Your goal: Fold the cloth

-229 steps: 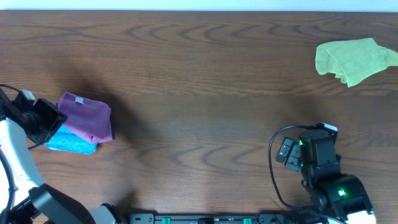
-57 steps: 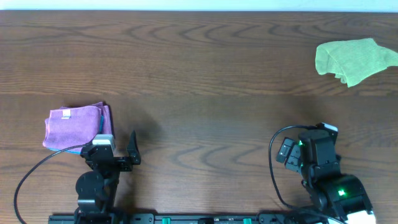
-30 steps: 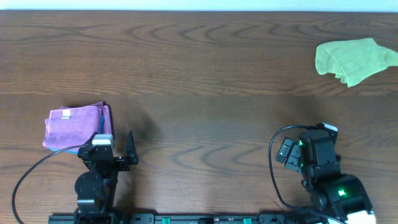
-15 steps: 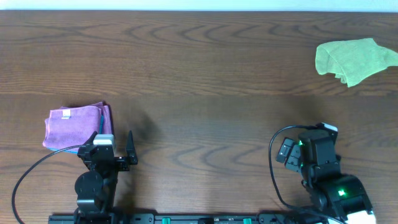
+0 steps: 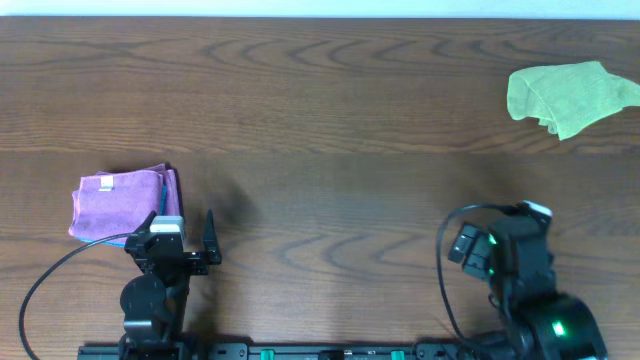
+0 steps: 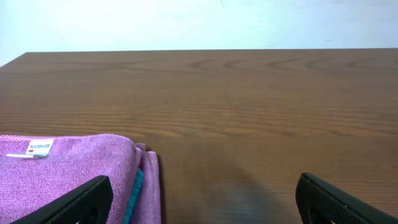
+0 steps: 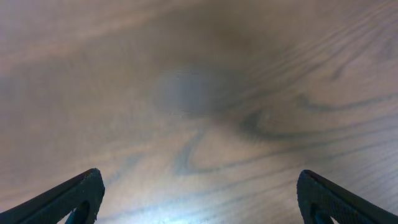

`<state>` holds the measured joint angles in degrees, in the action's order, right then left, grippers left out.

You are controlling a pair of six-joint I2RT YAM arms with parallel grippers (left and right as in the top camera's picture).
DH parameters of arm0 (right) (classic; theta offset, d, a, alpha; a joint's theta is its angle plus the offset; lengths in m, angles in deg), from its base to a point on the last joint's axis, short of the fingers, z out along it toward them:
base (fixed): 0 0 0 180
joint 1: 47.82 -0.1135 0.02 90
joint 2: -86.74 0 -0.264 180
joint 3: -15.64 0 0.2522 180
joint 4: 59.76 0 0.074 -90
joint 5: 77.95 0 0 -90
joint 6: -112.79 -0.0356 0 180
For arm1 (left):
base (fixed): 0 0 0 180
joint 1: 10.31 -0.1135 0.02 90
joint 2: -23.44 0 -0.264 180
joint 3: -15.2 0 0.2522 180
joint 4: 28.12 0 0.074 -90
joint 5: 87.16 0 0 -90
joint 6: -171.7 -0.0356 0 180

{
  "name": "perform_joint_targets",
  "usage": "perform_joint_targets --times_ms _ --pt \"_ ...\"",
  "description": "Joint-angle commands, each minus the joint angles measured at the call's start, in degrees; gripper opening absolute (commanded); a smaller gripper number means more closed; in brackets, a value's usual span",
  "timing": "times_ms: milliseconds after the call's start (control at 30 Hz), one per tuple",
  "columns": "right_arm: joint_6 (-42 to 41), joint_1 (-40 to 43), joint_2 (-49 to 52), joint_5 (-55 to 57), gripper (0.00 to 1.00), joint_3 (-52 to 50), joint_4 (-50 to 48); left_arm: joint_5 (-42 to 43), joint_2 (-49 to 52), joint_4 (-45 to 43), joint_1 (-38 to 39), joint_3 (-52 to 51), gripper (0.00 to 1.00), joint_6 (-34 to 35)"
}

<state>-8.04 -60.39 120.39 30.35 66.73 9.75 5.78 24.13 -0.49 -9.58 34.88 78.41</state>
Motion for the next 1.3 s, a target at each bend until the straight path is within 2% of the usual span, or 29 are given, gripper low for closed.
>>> perform_joint_targets --times_ms 0,100,300,733,1267 --pt "3.34 2.75 -7.17 2.21 0.99 -3.37 -1.05 -1.01 -0.48 0.39 -0.37 -1.64 0.95 -1.03" --pt "14.12 5.22 -13.99 -2.08 0.99 -9.64 -7.08 -1.01 -0.48 0.39 -0.37 -1.64 0.95 -1.01" --pt "26.97 8.57 -24.5 -10.84 0.99 -22.18 -15.78 -1.01 -0.48 0.42 -0.37 -1.64 0.95 -1.03" --pt "34.99 11.89 -32.15 -15.17 0.99 -28.11 -14.14 -1.01 -0.48 0.39 -0.37 -1.64 0.95 -1.03" --pt "35.19 12.57 -33.38 -15.15 0.99 -28.11 -13.79 -1.01 -0.48 0.39 -0.37 -1.64 0.95 -1.03"
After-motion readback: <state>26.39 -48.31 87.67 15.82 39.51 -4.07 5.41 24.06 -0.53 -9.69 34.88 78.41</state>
